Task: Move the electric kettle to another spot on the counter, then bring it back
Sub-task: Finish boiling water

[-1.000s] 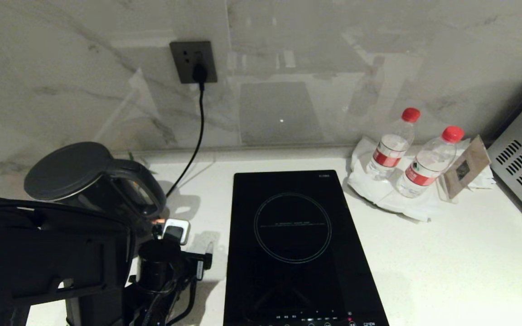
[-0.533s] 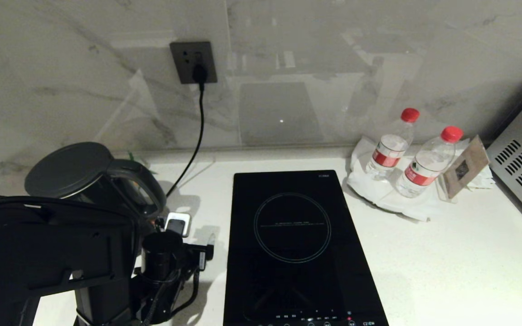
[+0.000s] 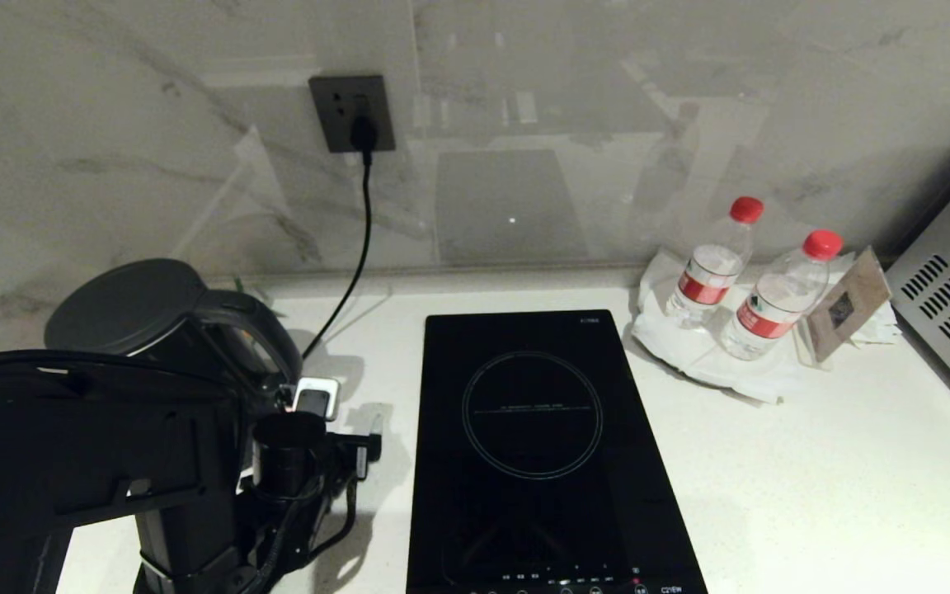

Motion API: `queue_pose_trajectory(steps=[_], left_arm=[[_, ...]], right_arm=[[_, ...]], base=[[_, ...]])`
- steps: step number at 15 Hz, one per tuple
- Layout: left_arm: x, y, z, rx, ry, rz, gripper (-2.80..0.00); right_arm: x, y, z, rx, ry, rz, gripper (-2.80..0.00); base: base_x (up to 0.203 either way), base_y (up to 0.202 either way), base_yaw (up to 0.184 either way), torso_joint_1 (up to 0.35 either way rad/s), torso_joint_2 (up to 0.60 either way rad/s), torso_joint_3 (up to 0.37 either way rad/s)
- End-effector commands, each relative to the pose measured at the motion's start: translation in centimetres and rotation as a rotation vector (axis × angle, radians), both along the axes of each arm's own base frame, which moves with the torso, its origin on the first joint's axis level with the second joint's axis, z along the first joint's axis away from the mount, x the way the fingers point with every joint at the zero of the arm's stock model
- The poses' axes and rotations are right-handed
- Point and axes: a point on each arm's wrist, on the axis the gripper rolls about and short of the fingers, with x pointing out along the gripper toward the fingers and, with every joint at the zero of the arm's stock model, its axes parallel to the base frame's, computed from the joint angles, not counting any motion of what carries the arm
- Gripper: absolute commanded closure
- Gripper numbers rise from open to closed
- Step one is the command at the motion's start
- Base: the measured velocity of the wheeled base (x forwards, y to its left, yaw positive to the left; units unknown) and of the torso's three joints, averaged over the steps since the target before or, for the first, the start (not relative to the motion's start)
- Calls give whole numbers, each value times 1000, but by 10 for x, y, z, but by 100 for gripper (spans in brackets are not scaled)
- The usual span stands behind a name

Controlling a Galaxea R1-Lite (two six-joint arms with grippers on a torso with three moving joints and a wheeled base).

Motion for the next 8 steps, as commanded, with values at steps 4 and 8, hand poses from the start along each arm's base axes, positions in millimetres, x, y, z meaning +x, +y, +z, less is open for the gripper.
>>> queue_pose_trajectory(steps=[4, 8], left_arm=[[3, 1, 7, -10, -33, 7, -280], [2, 0, 13, -4, -49, 1, -280]], right_arm=[[0, 0, 0, 0, 1, -1, 0], [0, 0, 0, 0, 1, 0, 0]], base=[[0, 0, 0, 0, 0, 0], [0, 0, 0, 0, 0, 0]])
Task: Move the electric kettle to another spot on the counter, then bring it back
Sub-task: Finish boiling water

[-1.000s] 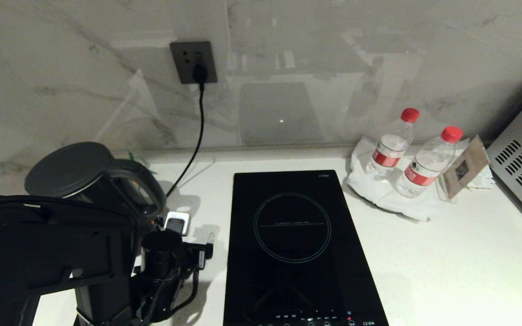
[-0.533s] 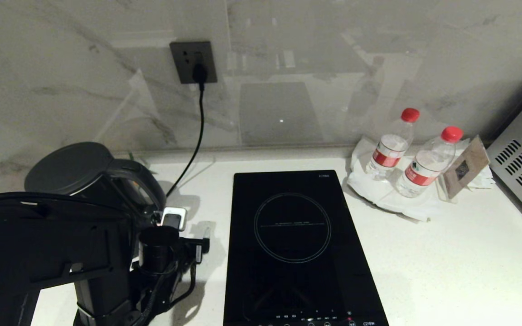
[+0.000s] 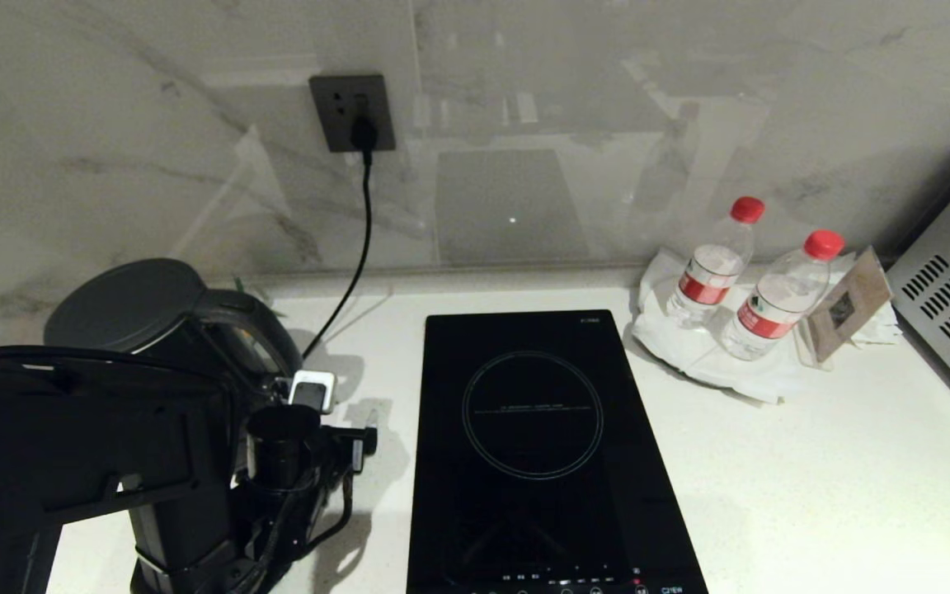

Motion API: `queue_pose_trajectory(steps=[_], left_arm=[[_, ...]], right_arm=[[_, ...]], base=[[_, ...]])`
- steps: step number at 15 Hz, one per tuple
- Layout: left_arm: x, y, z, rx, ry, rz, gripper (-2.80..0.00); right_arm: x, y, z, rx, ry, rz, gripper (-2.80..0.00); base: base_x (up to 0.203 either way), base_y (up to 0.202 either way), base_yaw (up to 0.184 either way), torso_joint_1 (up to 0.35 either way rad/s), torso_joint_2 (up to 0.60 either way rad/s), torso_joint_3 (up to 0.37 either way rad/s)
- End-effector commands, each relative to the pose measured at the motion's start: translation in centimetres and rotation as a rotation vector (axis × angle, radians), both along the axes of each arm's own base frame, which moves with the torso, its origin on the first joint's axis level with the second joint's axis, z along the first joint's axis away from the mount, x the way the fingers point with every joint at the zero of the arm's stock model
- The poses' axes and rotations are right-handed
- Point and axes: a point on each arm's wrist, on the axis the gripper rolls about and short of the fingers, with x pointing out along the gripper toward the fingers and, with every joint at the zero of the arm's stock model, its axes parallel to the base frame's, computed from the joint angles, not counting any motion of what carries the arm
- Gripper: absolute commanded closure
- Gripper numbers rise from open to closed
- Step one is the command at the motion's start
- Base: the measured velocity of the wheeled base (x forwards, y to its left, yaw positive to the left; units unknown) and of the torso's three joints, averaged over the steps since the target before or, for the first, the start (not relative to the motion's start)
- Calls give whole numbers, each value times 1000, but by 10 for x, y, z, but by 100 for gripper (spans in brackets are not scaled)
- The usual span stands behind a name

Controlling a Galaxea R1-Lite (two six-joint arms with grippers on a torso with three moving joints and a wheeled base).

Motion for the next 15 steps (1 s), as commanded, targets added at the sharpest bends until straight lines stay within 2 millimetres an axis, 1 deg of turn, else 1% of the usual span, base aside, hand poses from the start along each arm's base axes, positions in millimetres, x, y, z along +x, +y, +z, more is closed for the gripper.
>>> queue_pose_trajectory(steps=[1, 9, 15], left_arm=[[0, -1, 7, -12, -27, 0, -280], [-4, 1, 4, -8, -10, 2, -280], [-19, 3, -5, -6, 51, -14, -280]], right_arm=[[0, 0, 0, 0, 1, 0, 0], [0, 0, 0, 0, 2, 0, 0], [0, 0, 0, 0, 0, 0, 0]], base=[[0, 0, 0, 0, 0, 0], [0, 0, 0, 0, 0, 0], [0, 0, 0, 0, 0, 0]])
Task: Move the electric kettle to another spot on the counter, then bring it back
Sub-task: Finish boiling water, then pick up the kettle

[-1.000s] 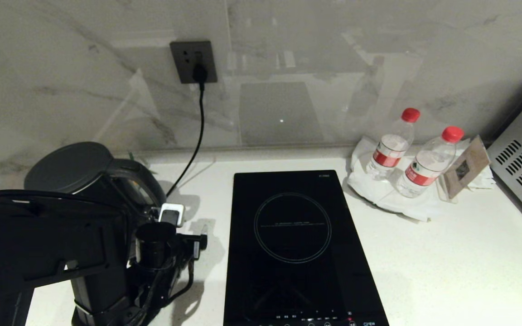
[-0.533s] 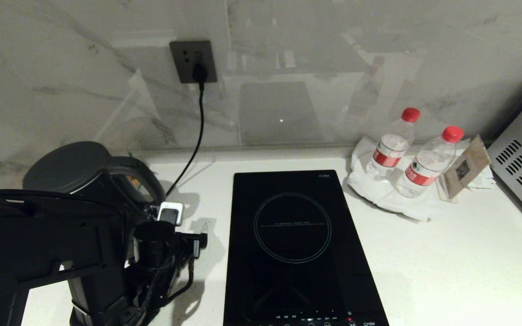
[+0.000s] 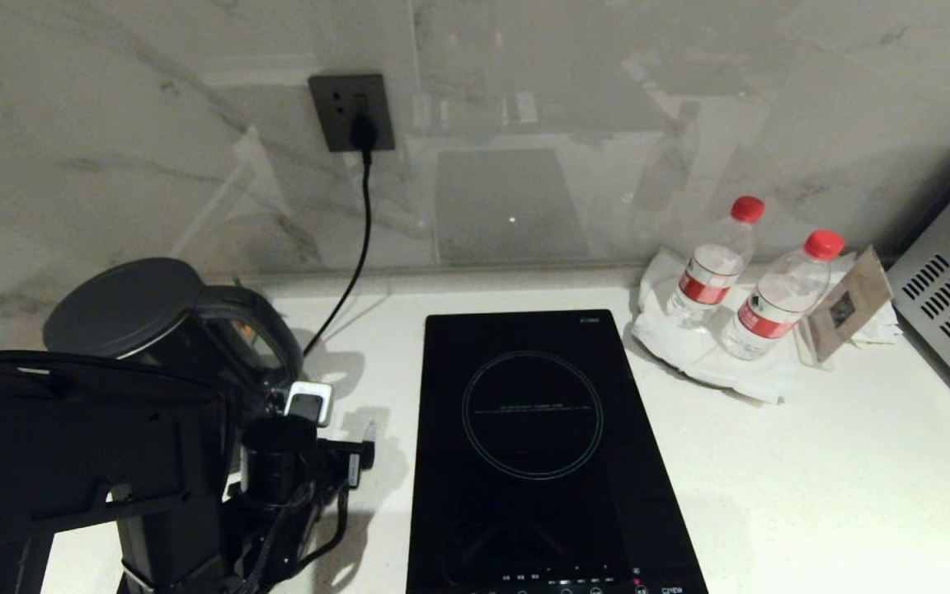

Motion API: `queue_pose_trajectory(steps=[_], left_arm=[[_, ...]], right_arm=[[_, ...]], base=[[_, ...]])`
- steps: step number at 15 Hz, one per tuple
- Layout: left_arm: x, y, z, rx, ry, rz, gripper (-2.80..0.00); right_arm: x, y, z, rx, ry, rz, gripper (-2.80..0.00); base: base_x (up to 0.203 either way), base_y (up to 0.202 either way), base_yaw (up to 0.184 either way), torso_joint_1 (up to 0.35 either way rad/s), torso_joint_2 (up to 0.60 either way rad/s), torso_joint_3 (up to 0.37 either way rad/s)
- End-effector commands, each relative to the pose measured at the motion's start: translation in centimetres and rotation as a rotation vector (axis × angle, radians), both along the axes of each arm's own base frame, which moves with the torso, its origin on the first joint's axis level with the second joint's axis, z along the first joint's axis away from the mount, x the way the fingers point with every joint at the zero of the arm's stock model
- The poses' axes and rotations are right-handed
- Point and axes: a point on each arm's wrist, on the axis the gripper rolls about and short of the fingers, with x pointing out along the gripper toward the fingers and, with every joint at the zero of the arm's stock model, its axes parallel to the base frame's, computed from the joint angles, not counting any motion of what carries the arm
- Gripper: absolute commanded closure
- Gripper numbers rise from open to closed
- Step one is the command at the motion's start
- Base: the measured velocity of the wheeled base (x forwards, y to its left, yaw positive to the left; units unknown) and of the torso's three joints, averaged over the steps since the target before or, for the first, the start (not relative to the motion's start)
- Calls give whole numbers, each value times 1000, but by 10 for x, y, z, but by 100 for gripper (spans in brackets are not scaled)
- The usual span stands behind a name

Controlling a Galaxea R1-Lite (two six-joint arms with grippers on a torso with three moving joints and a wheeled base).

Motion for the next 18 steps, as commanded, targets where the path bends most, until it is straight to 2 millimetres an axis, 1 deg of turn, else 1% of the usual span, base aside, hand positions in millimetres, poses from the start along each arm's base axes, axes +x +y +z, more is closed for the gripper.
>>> queue_pose_trajectory(steps=[1, 3, 6, 9, 11, 13, 16, 18], left_arm=[[-7, 2, 0, -9, 13, -4, -280], [-17, 1, 7, -25, 9, -18, -280], [-30, 3, 30, -68, -46, -31, -280], [-42, 11, 46, -97, -79, -26, -280], [-49, 14, 63, -126, -133, -31, -280], [-52, 16, 75, -140, -178, -33, -280], [-51, 15, 80, -136, -198, -37, -280], [-52, 15, 88, -148, -229, -41, -280]], right_arm=[[0, 0, 0, 0, 1, 0, 0], [0, 0, 0, 0, 1, 0, 0], [0, 0, 0, 0, 2, 0, 0], [0, 0, 0, 0, 1, 0, 0], [0, 0, 0, 0, 1, 0, 0], [0, 0, 0, 0, 0, 0, 0], [0, 0, 0, 0, 1, 0, 0], [0, 0, 0, 0, 0, 0, 0]], base=[[0, 0, 0, 0, 0, 0], [0, 0, 0, 0, 0, 0], [0, 0, 0, 0, 0, 0], [0, 0, 0, 0, 0, 0], [0, 0, 0, 0, 0, 0], [0, 0, 0, 0, 0, 0], [0, 0, 0, 0, 0, 0], [0, 0, 0, 0, 0, 0]])
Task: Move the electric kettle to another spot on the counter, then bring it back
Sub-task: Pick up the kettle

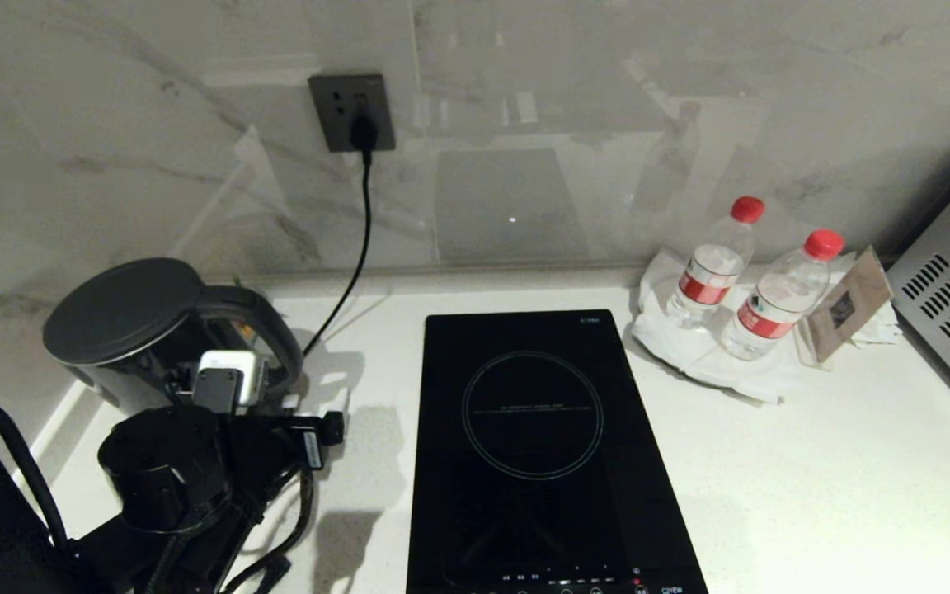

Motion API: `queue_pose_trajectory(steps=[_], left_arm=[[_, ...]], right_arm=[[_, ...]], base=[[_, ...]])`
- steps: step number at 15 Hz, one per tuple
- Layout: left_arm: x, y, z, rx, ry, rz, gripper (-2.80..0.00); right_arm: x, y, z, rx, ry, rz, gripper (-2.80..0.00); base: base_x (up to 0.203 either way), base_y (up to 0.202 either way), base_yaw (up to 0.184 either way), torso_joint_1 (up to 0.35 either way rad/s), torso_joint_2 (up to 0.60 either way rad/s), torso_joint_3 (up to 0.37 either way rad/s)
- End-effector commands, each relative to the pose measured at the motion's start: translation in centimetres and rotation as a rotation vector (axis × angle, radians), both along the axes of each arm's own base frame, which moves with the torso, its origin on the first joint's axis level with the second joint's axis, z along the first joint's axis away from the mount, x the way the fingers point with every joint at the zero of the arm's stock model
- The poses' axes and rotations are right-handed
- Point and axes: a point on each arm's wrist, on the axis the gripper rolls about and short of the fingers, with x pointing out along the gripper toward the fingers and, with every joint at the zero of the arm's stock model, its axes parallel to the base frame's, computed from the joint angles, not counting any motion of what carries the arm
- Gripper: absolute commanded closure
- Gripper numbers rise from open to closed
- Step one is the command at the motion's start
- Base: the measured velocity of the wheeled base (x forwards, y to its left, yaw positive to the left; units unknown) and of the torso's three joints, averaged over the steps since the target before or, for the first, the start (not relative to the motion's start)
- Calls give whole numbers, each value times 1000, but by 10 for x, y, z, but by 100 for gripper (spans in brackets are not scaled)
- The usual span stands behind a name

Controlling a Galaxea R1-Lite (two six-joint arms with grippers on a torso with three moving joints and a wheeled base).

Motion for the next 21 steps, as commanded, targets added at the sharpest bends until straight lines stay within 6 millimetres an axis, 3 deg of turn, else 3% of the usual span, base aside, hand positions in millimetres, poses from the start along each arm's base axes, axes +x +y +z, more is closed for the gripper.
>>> queue_pose_trajectory(steps=[1, 10, 21], left_arm=[[0, 0, 11, -7, -47, 0, -280], [22, -9, 22, -9, -115, 12, -280], [63, 2, 45, -30, -190, 91, -280]], right_arm=[[0, 0, 0, 0, 0, 0, 0], [0, 0, 0, 0, 1, 0, 0], [0, 0, 0, 0, 1, 0, 0]], base=[[0, 0, 0, 0, 0, 0], [0, 0, 0, 0, 0, 0], [0, 0, 0, 0, 0, 0]])
